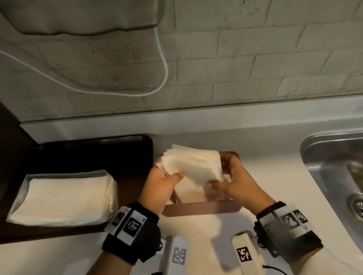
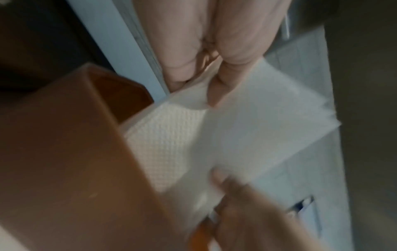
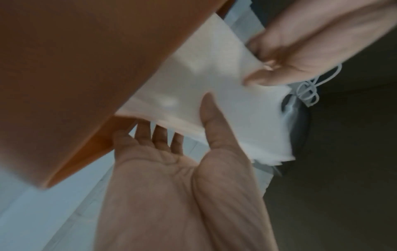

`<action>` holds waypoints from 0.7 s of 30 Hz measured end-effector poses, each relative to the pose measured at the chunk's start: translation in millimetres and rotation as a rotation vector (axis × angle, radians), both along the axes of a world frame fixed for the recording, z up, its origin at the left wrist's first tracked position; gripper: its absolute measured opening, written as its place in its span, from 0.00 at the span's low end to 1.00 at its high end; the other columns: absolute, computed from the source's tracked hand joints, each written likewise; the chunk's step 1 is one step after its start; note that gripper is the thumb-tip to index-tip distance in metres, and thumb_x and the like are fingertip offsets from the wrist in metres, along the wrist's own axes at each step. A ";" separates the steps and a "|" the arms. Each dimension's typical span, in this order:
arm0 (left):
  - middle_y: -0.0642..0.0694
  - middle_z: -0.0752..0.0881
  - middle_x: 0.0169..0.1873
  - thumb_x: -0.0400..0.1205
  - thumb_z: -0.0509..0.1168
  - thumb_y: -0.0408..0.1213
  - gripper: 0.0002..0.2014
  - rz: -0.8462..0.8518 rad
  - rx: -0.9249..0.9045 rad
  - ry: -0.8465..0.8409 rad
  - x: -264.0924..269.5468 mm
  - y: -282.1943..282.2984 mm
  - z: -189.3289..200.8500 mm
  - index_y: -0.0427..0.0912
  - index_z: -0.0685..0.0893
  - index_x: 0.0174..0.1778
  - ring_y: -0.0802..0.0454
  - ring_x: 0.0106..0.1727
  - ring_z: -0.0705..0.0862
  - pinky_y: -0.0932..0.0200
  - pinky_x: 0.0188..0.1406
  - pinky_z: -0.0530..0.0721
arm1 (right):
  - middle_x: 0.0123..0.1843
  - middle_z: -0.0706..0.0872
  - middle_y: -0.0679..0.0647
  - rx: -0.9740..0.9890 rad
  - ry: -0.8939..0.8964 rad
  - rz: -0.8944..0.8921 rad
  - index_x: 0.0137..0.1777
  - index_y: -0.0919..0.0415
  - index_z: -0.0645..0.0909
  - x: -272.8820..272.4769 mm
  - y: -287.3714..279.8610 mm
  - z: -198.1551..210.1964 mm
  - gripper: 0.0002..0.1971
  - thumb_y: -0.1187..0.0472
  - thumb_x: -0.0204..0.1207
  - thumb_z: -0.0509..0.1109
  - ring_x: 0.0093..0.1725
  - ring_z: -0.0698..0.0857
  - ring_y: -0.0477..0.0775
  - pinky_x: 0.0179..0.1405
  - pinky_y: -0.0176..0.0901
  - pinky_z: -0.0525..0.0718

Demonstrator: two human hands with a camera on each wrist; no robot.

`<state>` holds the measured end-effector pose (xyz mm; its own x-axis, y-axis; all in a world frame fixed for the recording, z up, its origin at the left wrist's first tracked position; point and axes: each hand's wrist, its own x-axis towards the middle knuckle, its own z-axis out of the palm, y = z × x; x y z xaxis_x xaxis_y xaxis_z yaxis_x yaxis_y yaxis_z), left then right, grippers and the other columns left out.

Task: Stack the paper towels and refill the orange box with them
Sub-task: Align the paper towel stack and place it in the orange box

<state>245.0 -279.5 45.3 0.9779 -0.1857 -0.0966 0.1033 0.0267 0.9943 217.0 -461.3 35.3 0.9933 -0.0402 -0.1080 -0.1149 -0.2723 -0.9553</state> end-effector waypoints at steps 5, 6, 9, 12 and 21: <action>0.50 0.91 0.47 0.76 0.62 0.20 0.17 0.041 -0.389 0.058 0.4 16.1 11.1 0.46 0.84 0.52 0.52 0.55 0.86 0.58 0.59 0.84 | 0.43 0.83 0.49 -0.310 0.021 -0.009 0.49 0.57 0.78 2.9 -17.3 7.6 0.16 0.59 0.64 0.79 0.45 0.82 0.54 0.36 0.40 0.79; 0.48 0.90 0.49 0.74 0.65 0.21 0.18 0.059 -0.378 0.063 1.4 18.7 8.0 0.44 0.82 0.56 0.51 0.57 0.85 0.55 0.61 0.83 | 0.43 0.85 0.51 -0.306 0.007 -0.024 0.50 0.59 0.80 3.7 -21.8 11.5 0.16 0.59 0.64 0.79 0.44 0.84 0.55 0.39 0.43 0.83; 0.41 0.81 0.62 0.65 0.73 0.25 0.37 0.167 -0.187 -0.021 3.2 28.5 -1.4 0.41 0.68 0.70 0.46 0.66 0.78 0.46 0.70 0.76 | 0.38 0.87 0.47 -0.209 -0.076 -0.082 0.45 0.58 0.84 0.7 -37.1 34.9 0.13 0.64 0.61 0.81 0.38 0.84 0.47 0.30 0.25 0.80; 0.48 0.69 0.71 0.65 0.77 0.24 0.47 0.233 0.131 -0.249 1.0 30.8 0.2 0.48 0.58 0.75 0.54 0.75 0.67 0.58 0.74 0.65 | 0.39 0.83 0.38 -0.318 -0.226 -0.101 0.46 0.52 0.80 -3.3 -43.5 61.3 0.17 0.65 0.60 0.81 0.39 0.82 0.38 0.31 0.19 0.78; 0.48 0.83 0.58 0.72 0.73 0.30 0.27 -0.056 0.270 -0.213 -2.6 -28.4 -10.1 0.54 0.72 0.63 0.49 0.61 0.82 0.52 0.62 0.80 | 0.50 0.88 0.49 -0.945 -0.467 0.153 0.67 0.46 0.68 8.0 9.8 76.7 0.35 0.54 0.60 0.78 0.58 0.83 0.54 0.77 0.57 0.53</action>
<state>242.4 -307.9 35.2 0.9703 -0.2355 0.0552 -0.1131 -0.2400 0.9642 225.1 -451.5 112.0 0.9297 0.2206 0.2950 0.3069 -0.9067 -0.2892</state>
